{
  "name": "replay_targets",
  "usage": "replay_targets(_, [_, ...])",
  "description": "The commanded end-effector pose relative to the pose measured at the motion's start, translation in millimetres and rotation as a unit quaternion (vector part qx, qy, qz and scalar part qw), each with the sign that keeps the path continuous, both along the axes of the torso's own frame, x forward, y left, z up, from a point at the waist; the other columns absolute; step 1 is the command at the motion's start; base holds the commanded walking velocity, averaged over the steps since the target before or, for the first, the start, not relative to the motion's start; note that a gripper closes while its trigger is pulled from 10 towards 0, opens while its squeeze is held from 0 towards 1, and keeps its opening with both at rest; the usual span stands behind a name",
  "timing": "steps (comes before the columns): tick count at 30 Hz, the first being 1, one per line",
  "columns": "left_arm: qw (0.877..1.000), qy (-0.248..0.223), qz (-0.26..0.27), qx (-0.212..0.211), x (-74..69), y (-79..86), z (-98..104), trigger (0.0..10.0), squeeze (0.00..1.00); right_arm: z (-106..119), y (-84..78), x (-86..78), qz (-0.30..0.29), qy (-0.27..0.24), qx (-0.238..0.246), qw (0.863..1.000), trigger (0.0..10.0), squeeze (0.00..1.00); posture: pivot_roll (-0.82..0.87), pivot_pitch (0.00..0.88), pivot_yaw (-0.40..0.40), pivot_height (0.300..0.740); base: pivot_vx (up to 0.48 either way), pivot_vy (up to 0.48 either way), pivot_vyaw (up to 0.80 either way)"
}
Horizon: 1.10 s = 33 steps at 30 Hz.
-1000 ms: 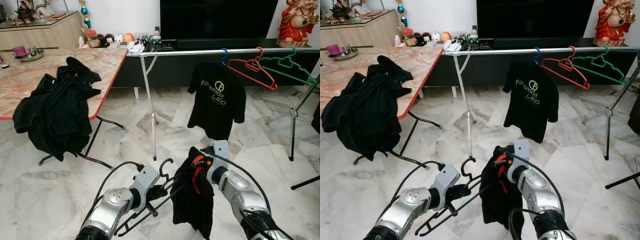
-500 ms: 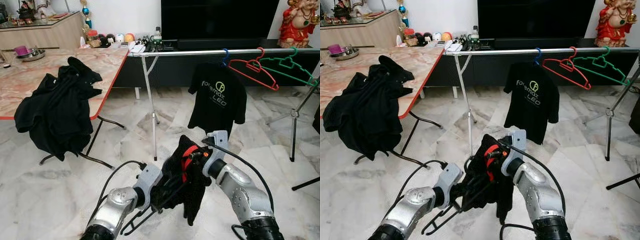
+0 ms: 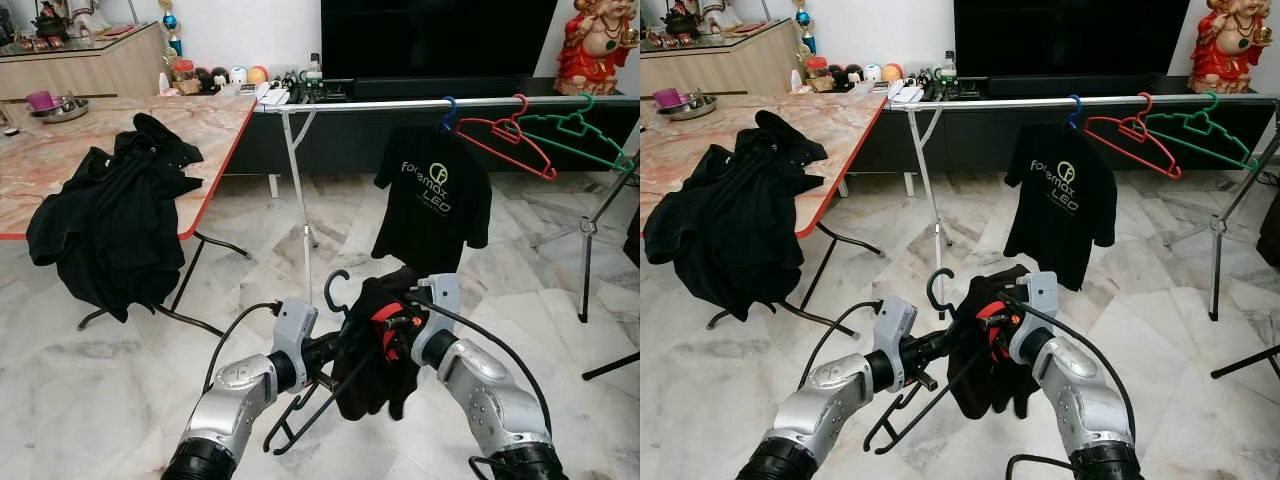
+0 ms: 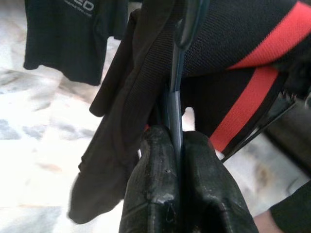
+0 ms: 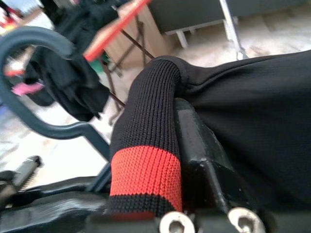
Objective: Hang hanger
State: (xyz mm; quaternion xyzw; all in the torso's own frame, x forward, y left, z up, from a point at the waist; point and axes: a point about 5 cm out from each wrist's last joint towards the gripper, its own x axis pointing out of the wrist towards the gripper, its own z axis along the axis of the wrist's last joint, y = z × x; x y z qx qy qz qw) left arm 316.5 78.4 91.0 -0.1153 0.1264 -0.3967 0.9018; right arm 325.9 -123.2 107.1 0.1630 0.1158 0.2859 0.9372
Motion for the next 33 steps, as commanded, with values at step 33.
replay_targets(33, [0.997, -0.022, -0.059, -0.043, -7.0, -24.1, 28, 10.0, 0.0, 18, -23.5, 0.0, -0.024, -0.044, -0.103, 0.993, 10.0, 0.0, 0.03, 0.036, 0.003, 0.74, 0.0, 0.0, 0.0])
